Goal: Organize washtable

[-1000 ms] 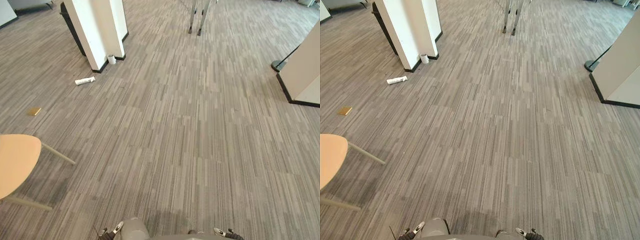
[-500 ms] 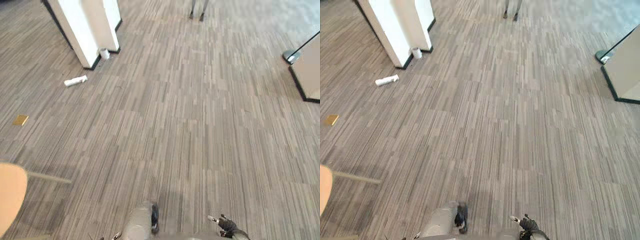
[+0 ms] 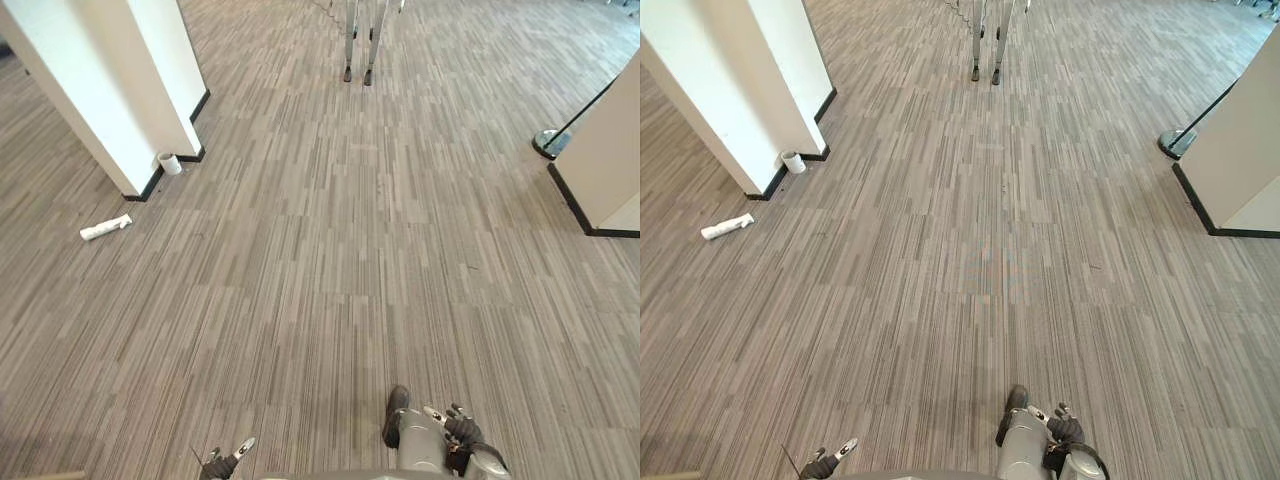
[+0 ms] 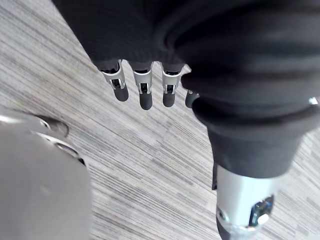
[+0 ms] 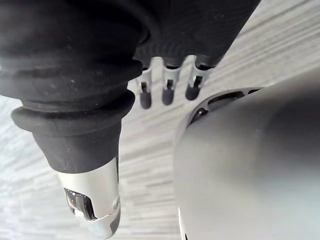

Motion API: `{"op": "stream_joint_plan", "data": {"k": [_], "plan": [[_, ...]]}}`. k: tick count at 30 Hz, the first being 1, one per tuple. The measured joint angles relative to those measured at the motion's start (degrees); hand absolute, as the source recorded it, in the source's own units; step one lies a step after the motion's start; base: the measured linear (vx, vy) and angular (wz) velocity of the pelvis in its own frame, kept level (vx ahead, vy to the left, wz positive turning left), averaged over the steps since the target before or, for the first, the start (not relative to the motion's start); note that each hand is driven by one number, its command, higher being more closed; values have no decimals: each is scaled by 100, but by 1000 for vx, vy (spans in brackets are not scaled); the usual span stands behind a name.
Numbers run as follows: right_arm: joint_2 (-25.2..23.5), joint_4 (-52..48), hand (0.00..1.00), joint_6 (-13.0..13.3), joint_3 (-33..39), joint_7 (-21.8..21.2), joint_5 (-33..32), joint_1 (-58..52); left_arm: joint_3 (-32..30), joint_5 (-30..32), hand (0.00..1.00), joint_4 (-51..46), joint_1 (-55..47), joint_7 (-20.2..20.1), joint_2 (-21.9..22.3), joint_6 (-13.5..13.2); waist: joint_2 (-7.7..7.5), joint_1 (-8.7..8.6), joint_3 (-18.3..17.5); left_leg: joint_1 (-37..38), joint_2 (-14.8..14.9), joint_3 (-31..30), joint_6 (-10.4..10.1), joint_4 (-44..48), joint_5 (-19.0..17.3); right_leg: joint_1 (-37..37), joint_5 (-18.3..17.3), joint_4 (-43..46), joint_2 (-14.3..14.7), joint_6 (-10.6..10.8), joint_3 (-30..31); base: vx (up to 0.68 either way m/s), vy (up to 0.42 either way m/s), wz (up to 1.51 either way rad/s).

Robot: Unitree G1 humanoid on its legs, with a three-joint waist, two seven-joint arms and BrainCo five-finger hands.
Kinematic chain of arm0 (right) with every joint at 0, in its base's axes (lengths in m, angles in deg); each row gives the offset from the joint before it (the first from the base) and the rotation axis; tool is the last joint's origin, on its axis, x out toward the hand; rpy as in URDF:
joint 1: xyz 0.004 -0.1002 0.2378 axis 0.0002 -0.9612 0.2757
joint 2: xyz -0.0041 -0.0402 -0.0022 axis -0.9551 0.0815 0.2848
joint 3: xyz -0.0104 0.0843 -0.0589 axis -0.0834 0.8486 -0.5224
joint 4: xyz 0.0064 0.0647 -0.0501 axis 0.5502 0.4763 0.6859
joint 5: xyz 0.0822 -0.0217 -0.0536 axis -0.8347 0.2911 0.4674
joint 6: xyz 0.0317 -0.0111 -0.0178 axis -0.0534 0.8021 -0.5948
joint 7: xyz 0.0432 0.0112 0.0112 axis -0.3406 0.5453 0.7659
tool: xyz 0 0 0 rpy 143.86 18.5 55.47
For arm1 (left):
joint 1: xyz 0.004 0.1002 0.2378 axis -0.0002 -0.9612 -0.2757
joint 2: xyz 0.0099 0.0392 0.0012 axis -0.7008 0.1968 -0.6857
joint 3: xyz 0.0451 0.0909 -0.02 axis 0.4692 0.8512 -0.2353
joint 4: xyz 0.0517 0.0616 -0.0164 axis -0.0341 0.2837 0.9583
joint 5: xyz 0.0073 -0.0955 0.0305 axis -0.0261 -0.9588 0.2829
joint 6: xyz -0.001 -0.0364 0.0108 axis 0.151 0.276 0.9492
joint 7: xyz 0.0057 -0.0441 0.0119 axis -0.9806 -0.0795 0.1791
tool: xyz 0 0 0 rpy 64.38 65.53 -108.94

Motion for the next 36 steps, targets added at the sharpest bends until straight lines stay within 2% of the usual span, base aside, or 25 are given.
{"op": "stream_joint_plan", "data": {"k": [1, 4, 6, 9, 10, 11, 12, 13, 15, 16, 17, 18, 19, 21, 22, 23, 24, 26, 29, 31, 32, 33, 34, 35, 36], "plan": [[25, 11, 0, -7, -34, 56, -5, -7, -51, -6, 0, -16, 56, 6, 49, -6, 83, 23, 47, -704, 292, -184, 34, 1308, 510, 350, -185, -129, 187, -122, -129, 402, -199, 10], [10, 224, 0, -25, -108, 96, -106, -35, 15, -67, 0, -193, 46, 10, -44, -39, -3, 99, 155, -1656, 483, 144, 284, 2660, 41, 1340, -404, -684, 435, -245, -190, 479, -169, -3], [-40, 494, 0, -34, -103, 168, -214, -52, 201, -181, 0, -202, 33, 20, -180, -98, -232, 163, 188, -2137, 148, 686, 87, 1487, -325, 2111, -340, -1387, 428, -128, -163, 536, -95, -7], [-74, 516, 0, -58, -83, 169, -208, -28, 211, -241, 0, -199, 22, 29, -190, -101, -273, 172, 217, -2373, -202, 946, 40, -507, -304, 2543, -356, -1783, 365, -27, -103, 472, 41, -16], [-104, 514, 0, -57, -41, 169, -206, -31, 211, -276, 0, -194, 20, 30, -202, -100, -313, 172, 237, -2352, -395, 958, -47, -1375, -179, 2695, -402, -1896, 293, 89, -97, 467, 163, -6], [-118, 520, 0, -59, -44, 168, -198, -76, 214, -291, 0, -185, 10, 29, -218, -99, -372, 203, 254, -2282, -648, 874, -46, -2313, 432, 2899, -483, -1996, 171, 257, -76, 462, 208, -8], [-133, 517, 0, -58, -57, 165, -188, -108, 219, -290, 0, -178, -33, 28, -218, -99, -408, 274, 243, -2171, -746, 870, -35, -2552, 796, 2981, -536, -2035, 110, 339, -2, 542, 243, -15], [-177, 531, 0, -57, -135, 170, -173, -131, 214, -296, 0, -183, -84, 22, -273, -101, -475, 335, 200, -2061, -956, 877, 249, -2604, 999, 3084, -571, -2195, 11, 374, 101, 668, 268, 0], [-251, 619, 0, -44, -316, 159, -75, 30, 187, -297, 0, -93, -58, 20, -399, -125, -705, 339, 287, -2523, -885, 848, 454, -1296, 524, 3313, -131, -2434, -94, 293, 439, 621, 259, 7], [-297, 648, 0, -41, -278, 160, -49, 101, 29, -324, 0, 22, -101, 8, -427, -115, -707, 391, 356, -2873, -866, 777, 331, -505, 334, 3499, 149, -2447, -109, 400, 618, 387, 272, -12], [-295, 664, 0, -23, -268, 160, -33, 18, -27, -384, 0, 40, -185, 23, -433, -92, -814, 419, 189, -2809, -1047, 507, 294, -982, 318, 3503, 194, -2394, -168, 467, 746, 341, 342, -35], [-174, 747, 0, -15, -246, 159, -23, -68, 61, -406, 0, 60, -321, 13, -352, -76, -587, 479, 33, -2792, -1089, 205, 485, -1224, 178, 3424, 96, -2076, -95, 593, 877, 207, 246, -28], [-158, 788, 0, -13, -228, 160, -22, -66, 58, -435, 0, 96, -349, 4, -409, -56, -680, 458, 1, -2807, -1151, 309, 494, -1048, 51, 3336, -31, -1787, -214, 638, 923, 279, 261, -22], [-161, 884, 0, -19, -147, 117, 10, -79, 177, -435, 0, 171, -344, 6, -490, -35, -807, 418, -58, -2695, -1401, 406, 595, -1048, -295, 2602, -97, -250, -588, 775, 1180, 293, 199, 9], [-209, 951, 0, -61, 71, 41, -44, 8, 244, -414, 0, 176, -351, 8, -574, -14, -843, 306, 2, -2453, -1611, 449, 680, -1153, -386, 1987, 42, 1177, -784, 940, 1322, 339, 176, 17], [-209, 957, 0, -65, 126, 36, -42, 40, 252, -408, 0, 180, -340, 7, -587, -2, -876, 276, 15, -2296, -1668, 430, 734, -1197, -417, 1834, -28, 1611, -795, 921, 1296, 340, 176, 15], [-211, 963, 0, -66, 222, 38, -43, 42, 354, -403, 0, 169, -339, 7, -592, -7, -823, 303, 96, -1862, -1737, 451, 832, -1387, -464, 1663, -335, 2127, -771, 697, 1152, 404, 162, 8], [-207, 949, 0, -62, 194, 41, -39, 37, 448, -397, 0, 147, -349, -2, -586, -12, -758, 298, 65, -1164, -1723, 494, 852, -1877, -464, 1518, -839, 1798, -626, 416, 432, 309, 109, 1], [-211, 883, 0, -53, 216, 43, -56, 38, 441, -392, 0, 128, -279, -48, -572, -22, -728, 268, 47, -878, -1668, 461, 833, -2129, -453, 1218, -964, 822, -542, 380, 24, 228, -19, 11], [-225, 803, 0, -65, 234, 45, -58, 38, 441, -392, 0, 124, -255, -75, -564, -24, -704, 204, 37, -740, -1582, 394, 787, -2189, -450, 1127, -828, 1, -529, 249, -115, 289, -112, 28], [-267, 737, 0, -79, 231, 48, -50, 21, 421, -395, 0, 115, -280, -81, -581, -33, -755, 150, 1, -667, -1569, 334, 605, -2220, -473, 1221, -37, -1003, -431, 122, -71, 322, -192, 24], [-318, 742, 0, -95, 242, 45, -60, -30, 380, -395, 0, 104, -302, -78, -597, -35, -866, 163, -46, -575, -1610, 292, 508, -2295, -527, 1242, 458, -1303, -433, 266, 59, 256, -166, 16], [-319, 743, 0, -105, 255, 51, -53, -41, 369, -388, 0, 114, -296, -67, -572, -31, -860, 174, -82, -519, -1582, 272, 450, -2386, -529, 1356, 411, -1373, -381, 336, 69, 100, -84, 1], [-97, 737, 0, -145, 126, 52, 15, -215, 447, -369, 0, 155, -346, -100, -412, -100, -594, 158, -302, 47, -1514, 261, 159, -3328, -311, 2435, 1237, -3511, 146, 395, -97, 0, 0, 0], [-97, 737, 0, -145, 126, 52, 15, -216, 447, -369, 0, 155, -346, -99, -412, -100, -593, 157, -302, 47, -1514, 261, 159, -3328, -311, 2435, 1237, -3511, 146, 395, -97, 0, 0, 0]]}}
